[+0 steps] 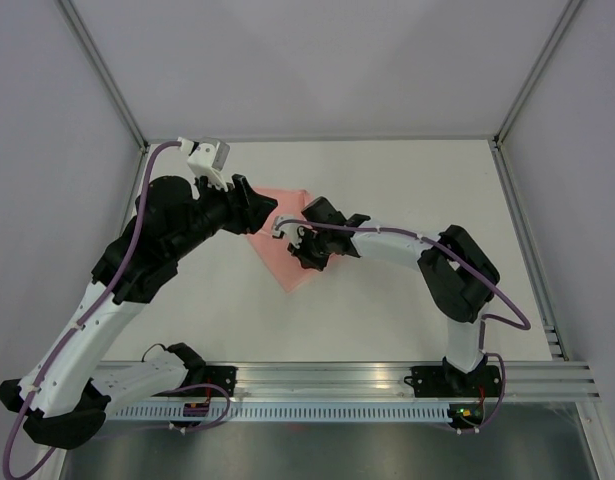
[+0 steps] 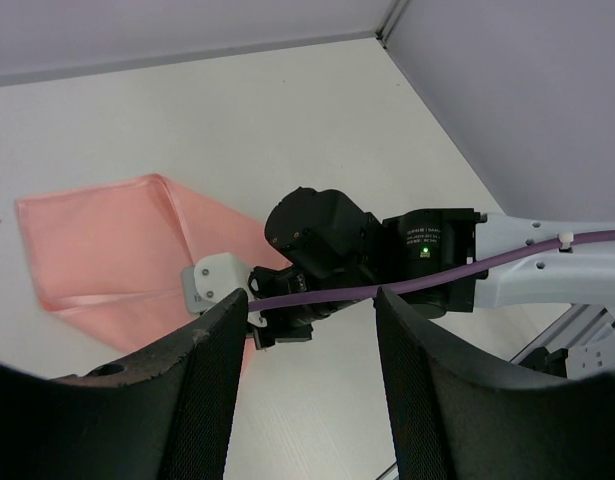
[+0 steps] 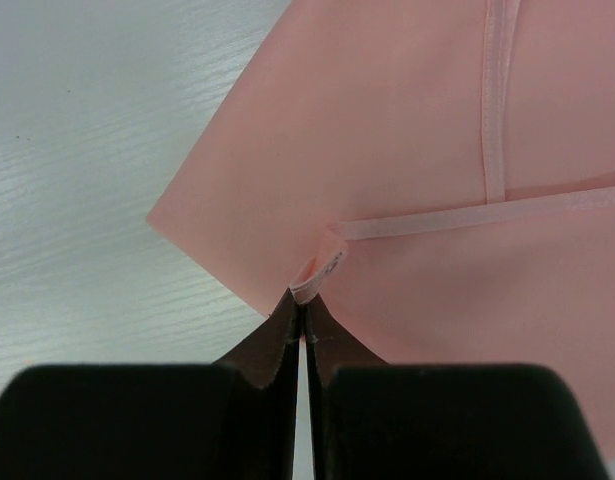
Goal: Fold the napkin, place the utensils inside, and roll it up
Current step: Fold the napkin
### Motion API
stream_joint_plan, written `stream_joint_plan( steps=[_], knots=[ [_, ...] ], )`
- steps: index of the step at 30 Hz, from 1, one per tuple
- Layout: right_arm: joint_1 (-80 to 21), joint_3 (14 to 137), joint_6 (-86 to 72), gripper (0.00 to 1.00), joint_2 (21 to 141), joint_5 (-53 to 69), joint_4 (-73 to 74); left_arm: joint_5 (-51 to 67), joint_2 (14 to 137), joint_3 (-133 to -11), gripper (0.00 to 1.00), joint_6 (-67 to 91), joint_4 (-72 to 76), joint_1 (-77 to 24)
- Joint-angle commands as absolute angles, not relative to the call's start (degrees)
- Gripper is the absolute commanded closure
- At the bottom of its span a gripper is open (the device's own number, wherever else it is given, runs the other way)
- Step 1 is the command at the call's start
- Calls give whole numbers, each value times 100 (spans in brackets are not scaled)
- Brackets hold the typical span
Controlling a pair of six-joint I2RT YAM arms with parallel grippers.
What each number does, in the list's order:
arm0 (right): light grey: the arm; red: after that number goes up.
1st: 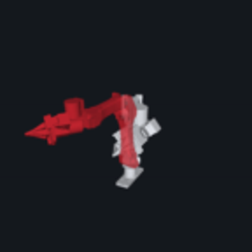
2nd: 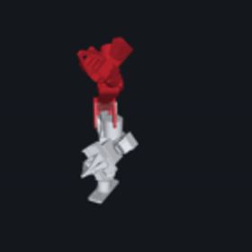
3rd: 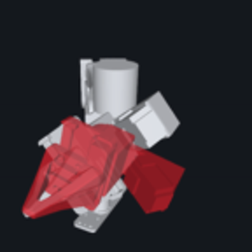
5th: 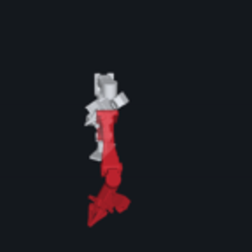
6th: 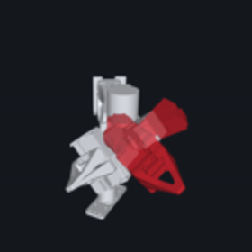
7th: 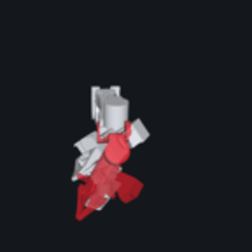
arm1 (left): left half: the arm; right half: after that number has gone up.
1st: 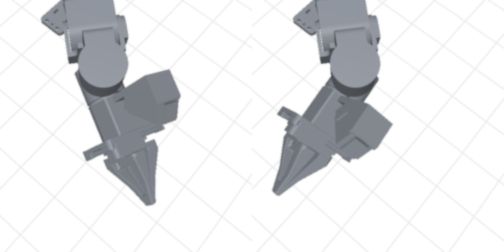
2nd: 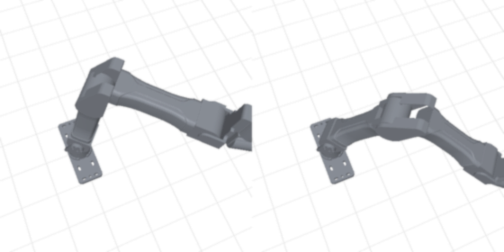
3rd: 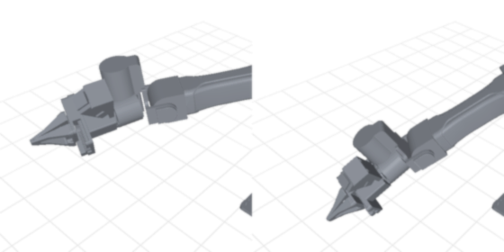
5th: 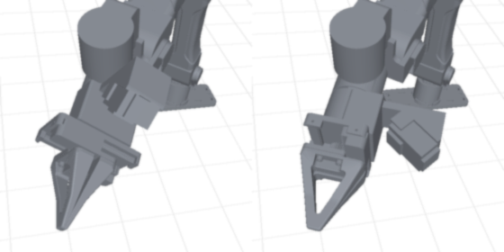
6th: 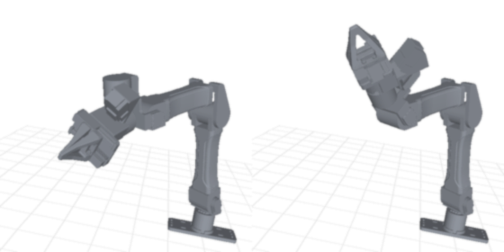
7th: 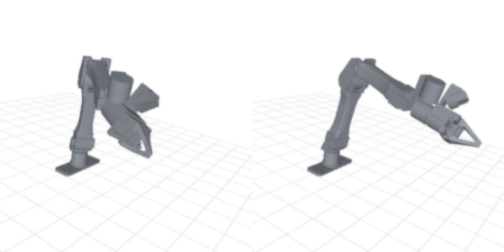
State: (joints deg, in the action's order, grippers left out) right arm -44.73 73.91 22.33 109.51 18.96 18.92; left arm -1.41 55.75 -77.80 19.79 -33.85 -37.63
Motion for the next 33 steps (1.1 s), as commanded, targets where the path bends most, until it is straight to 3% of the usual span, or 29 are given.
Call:
stream_joint_plan(
  steps=[1,22,28,33],
  knots=[
    [-4570,7462,2329,93,11013,1872,1881,-141,5511,-7778,40,2136,-3278,-3753],
    [-4913,7804,2382,80,11267,2004,2171,-88,5546,-7726,39,2092,-3287,-3753],
    [-4983,7901,2382,65,11294,2039,2215,-88,5555,-7734,39,2066,-3287,-3753],
    [-5019,8050,2355,64,11338,2144,2285,-88,5590,-7717,39,2057,-3287,-3753]
  ],
)
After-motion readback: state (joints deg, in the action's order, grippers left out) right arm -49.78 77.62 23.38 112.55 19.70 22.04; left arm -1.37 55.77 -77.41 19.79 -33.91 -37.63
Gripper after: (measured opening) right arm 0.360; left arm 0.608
